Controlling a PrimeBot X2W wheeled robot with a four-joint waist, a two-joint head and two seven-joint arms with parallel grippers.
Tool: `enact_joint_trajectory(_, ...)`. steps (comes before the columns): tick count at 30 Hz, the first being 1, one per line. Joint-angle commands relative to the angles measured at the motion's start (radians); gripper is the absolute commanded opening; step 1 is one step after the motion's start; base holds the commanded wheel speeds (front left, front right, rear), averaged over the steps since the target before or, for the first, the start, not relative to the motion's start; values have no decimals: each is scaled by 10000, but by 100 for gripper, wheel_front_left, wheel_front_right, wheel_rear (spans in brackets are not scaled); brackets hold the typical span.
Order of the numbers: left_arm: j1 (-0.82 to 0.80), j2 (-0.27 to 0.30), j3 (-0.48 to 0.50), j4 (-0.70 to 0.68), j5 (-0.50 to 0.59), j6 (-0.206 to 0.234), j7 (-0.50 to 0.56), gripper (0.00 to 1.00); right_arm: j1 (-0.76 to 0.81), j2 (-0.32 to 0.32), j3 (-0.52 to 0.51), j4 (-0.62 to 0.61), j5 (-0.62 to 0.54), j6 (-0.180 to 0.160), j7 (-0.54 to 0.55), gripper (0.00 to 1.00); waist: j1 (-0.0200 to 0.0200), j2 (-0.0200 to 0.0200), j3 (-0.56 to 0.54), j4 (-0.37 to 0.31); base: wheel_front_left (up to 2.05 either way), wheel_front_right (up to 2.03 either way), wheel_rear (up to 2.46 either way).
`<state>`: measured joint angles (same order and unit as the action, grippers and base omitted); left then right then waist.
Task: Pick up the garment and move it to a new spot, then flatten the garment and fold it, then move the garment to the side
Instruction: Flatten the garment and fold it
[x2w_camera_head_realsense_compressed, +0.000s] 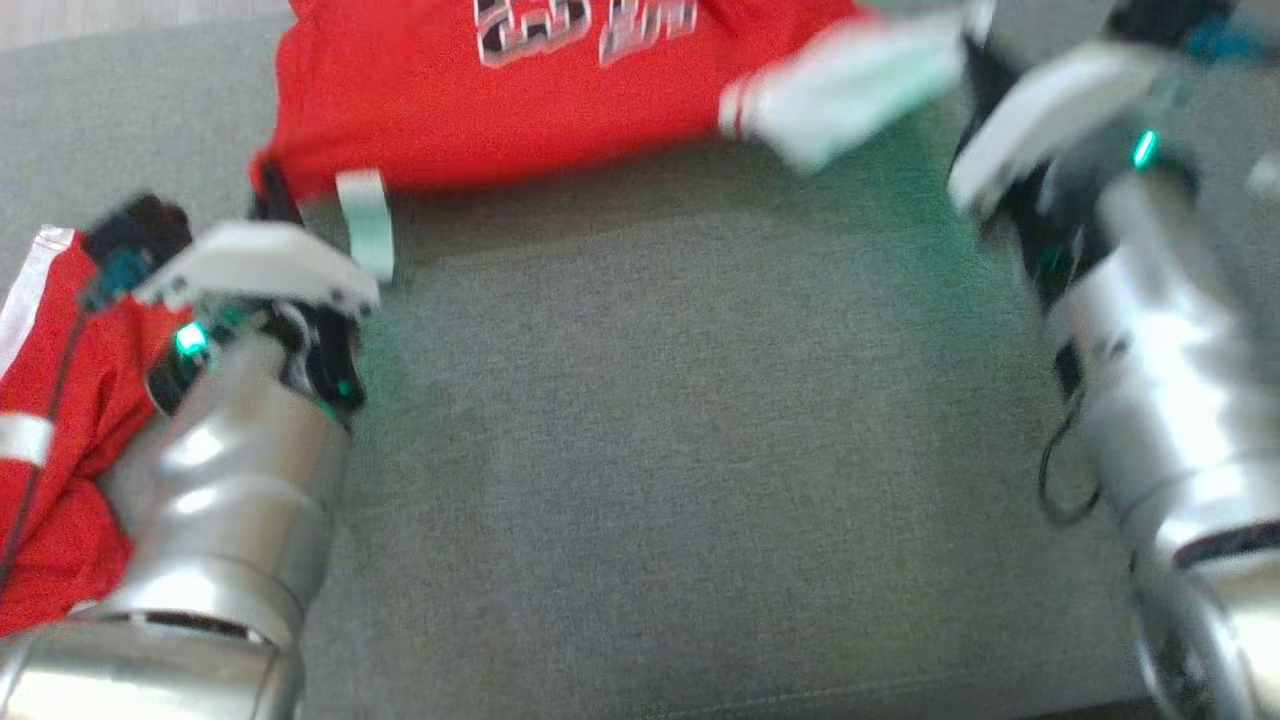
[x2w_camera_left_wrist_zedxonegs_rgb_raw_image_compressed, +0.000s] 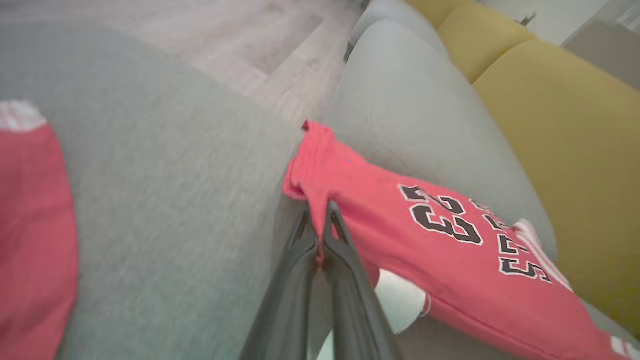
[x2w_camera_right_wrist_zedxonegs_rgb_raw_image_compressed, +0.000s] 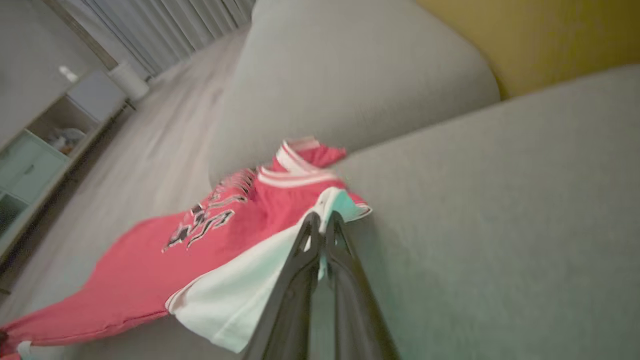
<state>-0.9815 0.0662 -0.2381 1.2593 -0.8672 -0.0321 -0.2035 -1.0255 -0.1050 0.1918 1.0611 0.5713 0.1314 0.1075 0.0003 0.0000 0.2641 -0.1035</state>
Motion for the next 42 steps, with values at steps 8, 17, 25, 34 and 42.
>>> enact_joint_trajectory(8, 1209, 21, -417, 190, 190, -268, -75, 0, 2456, -100, 1284, -529, 1319, -7, -639, 0, -3, 0, -43, 299, 0, 0, 0)
enact_joint_trajectory(17, 2964, 232, -322, -891, 158, -865, -566, 0, 6119, -1704, 1754, -3858, 2431, -7, -1219, 0, -3, 0, -743, 409, 0, 0, 0)
enact_joint_trajectory(25, 4668, 1273, -424, -3537, 611, -409, -563, 0, 9465, -2406, -192, -7417, 1666, -7, 324, 0, -3, 0, -1059, 486, 0, 0, 0)
enact_joint_trajectory(34, 9009, 2923, -329, -12046, 905, 3065, 2151, 0, 12925, -232, -3672, -13744, -763, -7, 4694, 0, -3, 0, -1060, 632, 0, 0, 0)
enact_joint_trajectory(42, 10478, 3696, -527, -15712, 753, 4544, 4331, 0, 12608, 452, -4134, -15167, -1313, -7, 6695, 0, -3, 0, -903, 668, 0, 0, 0)
